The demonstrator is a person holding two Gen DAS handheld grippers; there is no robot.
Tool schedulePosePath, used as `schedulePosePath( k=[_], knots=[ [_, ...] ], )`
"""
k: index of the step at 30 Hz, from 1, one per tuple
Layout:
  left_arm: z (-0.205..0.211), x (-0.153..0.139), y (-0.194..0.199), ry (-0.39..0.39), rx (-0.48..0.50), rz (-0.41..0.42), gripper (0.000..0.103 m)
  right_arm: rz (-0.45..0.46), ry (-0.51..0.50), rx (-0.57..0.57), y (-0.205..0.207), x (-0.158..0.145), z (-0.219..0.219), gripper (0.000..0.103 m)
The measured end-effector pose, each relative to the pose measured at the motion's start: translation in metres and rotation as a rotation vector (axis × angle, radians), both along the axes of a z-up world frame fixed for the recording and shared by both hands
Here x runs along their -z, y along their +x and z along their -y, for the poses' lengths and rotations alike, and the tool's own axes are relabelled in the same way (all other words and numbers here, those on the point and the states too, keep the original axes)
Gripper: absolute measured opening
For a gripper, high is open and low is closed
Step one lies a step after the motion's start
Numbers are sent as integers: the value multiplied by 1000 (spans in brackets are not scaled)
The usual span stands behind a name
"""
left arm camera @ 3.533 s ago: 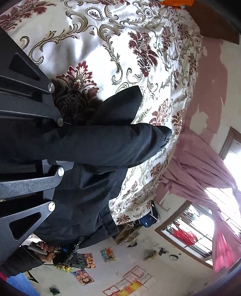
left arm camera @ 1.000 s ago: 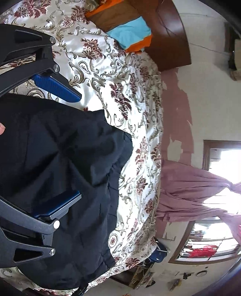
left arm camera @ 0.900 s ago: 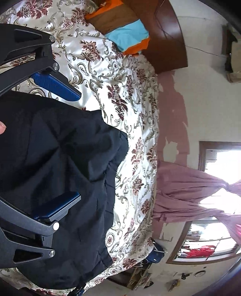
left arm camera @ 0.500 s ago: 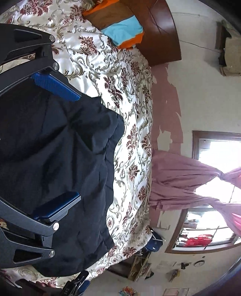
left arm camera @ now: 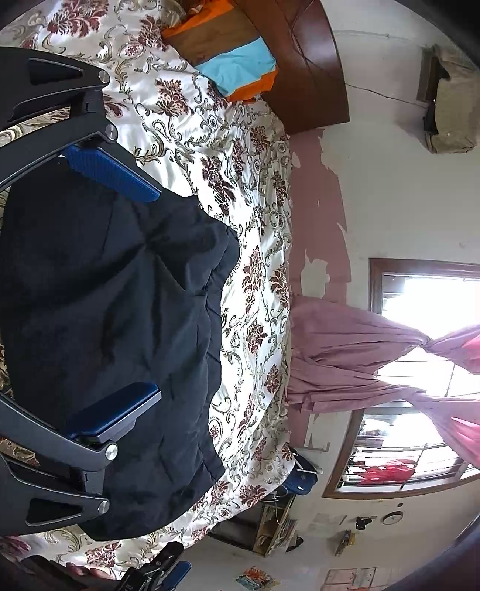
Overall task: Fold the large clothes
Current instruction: 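Pull both grippers back from the folded navy jacket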
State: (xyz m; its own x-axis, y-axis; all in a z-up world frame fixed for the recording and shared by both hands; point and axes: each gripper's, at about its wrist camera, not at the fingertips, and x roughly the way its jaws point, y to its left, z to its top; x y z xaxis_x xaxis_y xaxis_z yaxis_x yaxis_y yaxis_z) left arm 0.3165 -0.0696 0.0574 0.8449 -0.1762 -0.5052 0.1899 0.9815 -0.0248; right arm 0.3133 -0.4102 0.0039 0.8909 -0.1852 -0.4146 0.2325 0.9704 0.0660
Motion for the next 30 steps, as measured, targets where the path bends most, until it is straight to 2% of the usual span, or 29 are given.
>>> schedulePosePath(
  k=[14, 30],
  knots=[
    [3, -5, -54, 8, 33, 67, 99, 90, -16, -29, -52, -12, -45, 101],
    [-10, -17, -131, 1, 42, 131, 99, 123, -22, -67, -113, -21, -86, 101]
  ],
)
